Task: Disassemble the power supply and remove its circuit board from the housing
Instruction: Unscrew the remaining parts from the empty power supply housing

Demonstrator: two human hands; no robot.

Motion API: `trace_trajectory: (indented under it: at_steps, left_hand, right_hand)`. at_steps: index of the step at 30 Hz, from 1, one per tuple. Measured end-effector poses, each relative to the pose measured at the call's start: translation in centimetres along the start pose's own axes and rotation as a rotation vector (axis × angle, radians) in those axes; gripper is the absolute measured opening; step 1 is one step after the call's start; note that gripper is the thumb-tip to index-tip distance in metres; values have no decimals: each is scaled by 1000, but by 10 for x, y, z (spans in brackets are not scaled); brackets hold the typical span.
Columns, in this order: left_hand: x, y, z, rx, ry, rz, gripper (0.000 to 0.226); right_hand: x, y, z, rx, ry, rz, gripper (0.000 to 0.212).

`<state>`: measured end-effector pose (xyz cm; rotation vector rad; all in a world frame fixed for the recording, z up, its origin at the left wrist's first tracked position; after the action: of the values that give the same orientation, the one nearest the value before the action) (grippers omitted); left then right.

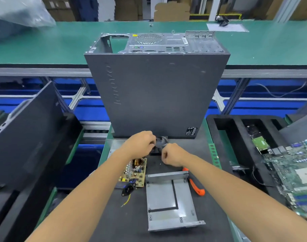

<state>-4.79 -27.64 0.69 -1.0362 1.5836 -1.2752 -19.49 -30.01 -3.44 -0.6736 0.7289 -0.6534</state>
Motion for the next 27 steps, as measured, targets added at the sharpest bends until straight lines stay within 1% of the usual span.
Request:
trace_trajectory:
  at_steps: [2,6,9,11,13,14,15,16,17,18,19,22,25,27]
  left_hand:
    - [-10,2,3,-19,-7,-2,17]
    - [-20,12,3,-71,14,8,20]
    - [-20,16,-2,-69,43,51,23]
    - [-20,17,-7,-113,52,117,27]
    - [-24,20,-13,-214,64,244,35]
    - [-26,22,-17,-218,77,300,42]
    - [-29,25,-22,-161,102,336,48]
    - [-32,30,-27,-53,134,349,51]
    - [-33,34,-33,73,169,345,49]
    - [-34,38,-40,175,202,337,43]
    - [-34,42,-47,246,229,326,35]
    - [-32,49,-62,336,267,302,17]
    - [-29,47,-69,326,285,264,8]
    - [-27,44,-73,315,300,236,10]
  right_hand:
    - [3,6,1,-50,0,23,21]
    - [10,13,2,-135,0,60,17]
    - [12,18,2,-195,-14,97,14]
    - [10,18,1,-228,-31,102,16]
    - [5,11,0,-185,-54,61,15]
    - [2,3,-2,-148,-59,8,8]
    - [-2,-6,-5,-115,-51,-59,3]
    - [-6,-14,-11,-95,-8,-124,7]
    - [-11,-23,-19,-90,52,-164,7]
    - [-16,-29,-27,-115,126,-164,7]
    - [-22,-32,-34,-152,201,-129,10]
    - [-34,-27,-51,-166,383,52,35]
    - [-41,-18,-59,-102,416,129,42]
    - [-43,-14,-60,-117,389,150,38]
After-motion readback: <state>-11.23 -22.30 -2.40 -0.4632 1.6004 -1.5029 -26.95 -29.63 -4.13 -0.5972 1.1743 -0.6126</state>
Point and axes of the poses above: each hand's wrist, its own x-axis towards the middle knuckle, its own y-axis out of the palm, z = x × y, the point moved 3 cm from there along x, towards the middle knuckle, and after that the axes turned 10 degrees about x, right-handed, at the moved point
